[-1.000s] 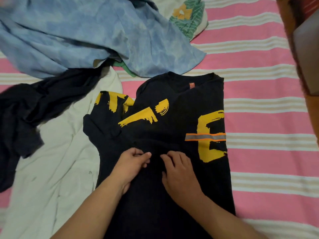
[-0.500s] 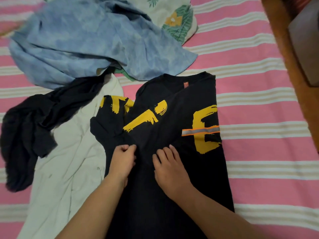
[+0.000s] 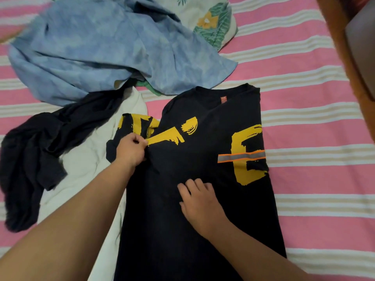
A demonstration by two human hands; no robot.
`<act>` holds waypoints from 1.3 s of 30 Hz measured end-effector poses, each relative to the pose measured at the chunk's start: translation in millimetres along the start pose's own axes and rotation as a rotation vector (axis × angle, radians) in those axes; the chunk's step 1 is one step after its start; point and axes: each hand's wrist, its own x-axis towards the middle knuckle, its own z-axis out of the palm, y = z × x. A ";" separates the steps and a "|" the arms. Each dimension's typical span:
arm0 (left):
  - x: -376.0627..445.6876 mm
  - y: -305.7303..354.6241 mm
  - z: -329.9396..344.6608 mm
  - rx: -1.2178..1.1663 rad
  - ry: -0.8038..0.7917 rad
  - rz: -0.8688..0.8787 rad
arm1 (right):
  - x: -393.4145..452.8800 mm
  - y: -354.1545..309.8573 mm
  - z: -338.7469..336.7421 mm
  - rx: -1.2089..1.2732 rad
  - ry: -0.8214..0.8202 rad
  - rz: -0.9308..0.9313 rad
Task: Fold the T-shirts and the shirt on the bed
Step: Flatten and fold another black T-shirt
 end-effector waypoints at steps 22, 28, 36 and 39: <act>-48.4 148.2 114.8 0.526 -0.378 0.609 | -25.3 106.5 -71.1 1.431 0.361 1.281; -48.3 159.5 176.9 0.940 -0.361 0.948 | -15.1 129.1 -52.9 1.366 0.287 1.365; -36.8 169.1 205.8 0.742 -0.345 0.707 | -26.4 123.9 -55.6 1.211 0.435 1.275; -40.7 172.3 208.7 0.560 -0.317 0.763 | -31.2 128.8 -61.5 1.110 0.413 1.276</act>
